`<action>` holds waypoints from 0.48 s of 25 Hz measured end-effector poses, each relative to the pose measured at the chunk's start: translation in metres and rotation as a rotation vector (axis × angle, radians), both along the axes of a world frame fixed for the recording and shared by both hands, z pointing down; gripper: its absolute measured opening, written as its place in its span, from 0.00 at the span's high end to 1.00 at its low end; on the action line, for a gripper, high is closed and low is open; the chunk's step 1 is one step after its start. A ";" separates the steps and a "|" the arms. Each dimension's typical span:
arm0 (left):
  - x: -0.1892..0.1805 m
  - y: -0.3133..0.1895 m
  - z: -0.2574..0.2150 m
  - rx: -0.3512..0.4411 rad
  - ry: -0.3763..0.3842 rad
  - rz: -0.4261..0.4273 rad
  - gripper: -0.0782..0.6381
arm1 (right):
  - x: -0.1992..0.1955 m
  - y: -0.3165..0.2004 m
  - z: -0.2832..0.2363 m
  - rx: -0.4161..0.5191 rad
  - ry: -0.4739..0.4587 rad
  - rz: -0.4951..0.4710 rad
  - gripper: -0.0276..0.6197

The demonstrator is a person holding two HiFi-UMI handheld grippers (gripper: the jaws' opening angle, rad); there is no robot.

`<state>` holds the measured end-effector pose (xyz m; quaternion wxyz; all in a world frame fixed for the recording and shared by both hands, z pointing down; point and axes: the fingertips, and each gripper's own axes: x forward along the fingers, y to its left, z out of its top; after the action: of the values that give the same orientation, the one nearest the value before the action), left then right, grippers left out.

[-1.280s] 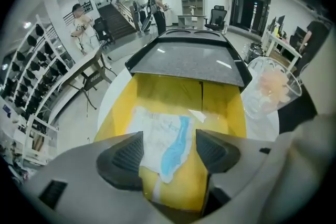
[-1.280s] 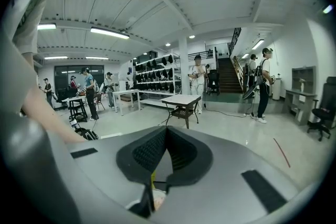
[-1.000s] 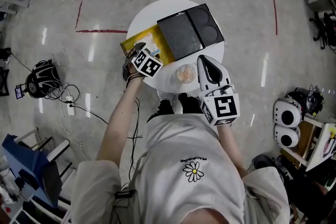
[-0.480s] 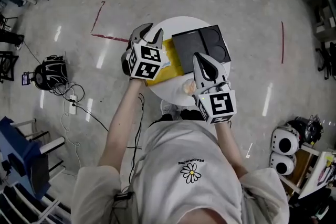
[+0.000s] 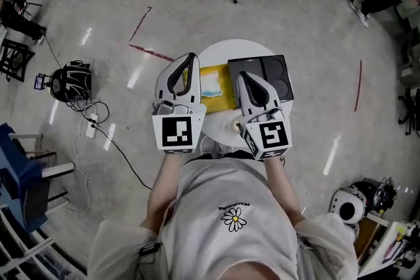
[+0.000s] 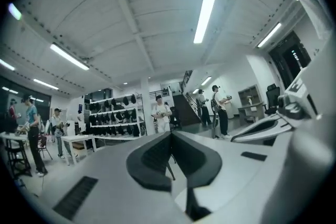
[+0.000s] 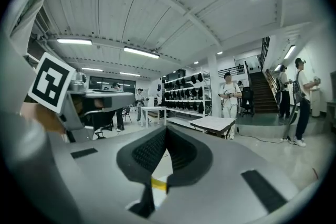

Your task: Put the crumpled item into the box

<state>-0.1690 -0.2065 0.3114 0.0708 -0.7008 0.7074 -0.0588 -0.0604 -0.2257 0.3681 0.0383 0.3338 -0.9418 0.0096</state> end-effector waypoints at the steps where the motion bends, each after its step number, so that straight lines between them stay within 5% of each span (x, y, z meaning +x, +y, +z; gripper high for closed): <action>1: -0.002 0.008 -0.002 0.027 0.015 -0.023 0.89 | -0.002 0.000 -0.001 0.000 -0.005 -0.007 0.95; 12: -0.034 0.043 0.019 0.012 0.037 -0.178 0.89 | -0.018 0.008 0.010 -0.014 0.010 -0.043 0.95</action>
<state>-0.2034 -0.1636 0.3304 0.0562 -0.6358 0.7684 -0.0477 -0.0785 -0.2180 0.3783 0.0456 0.3135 -0.9484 0.0139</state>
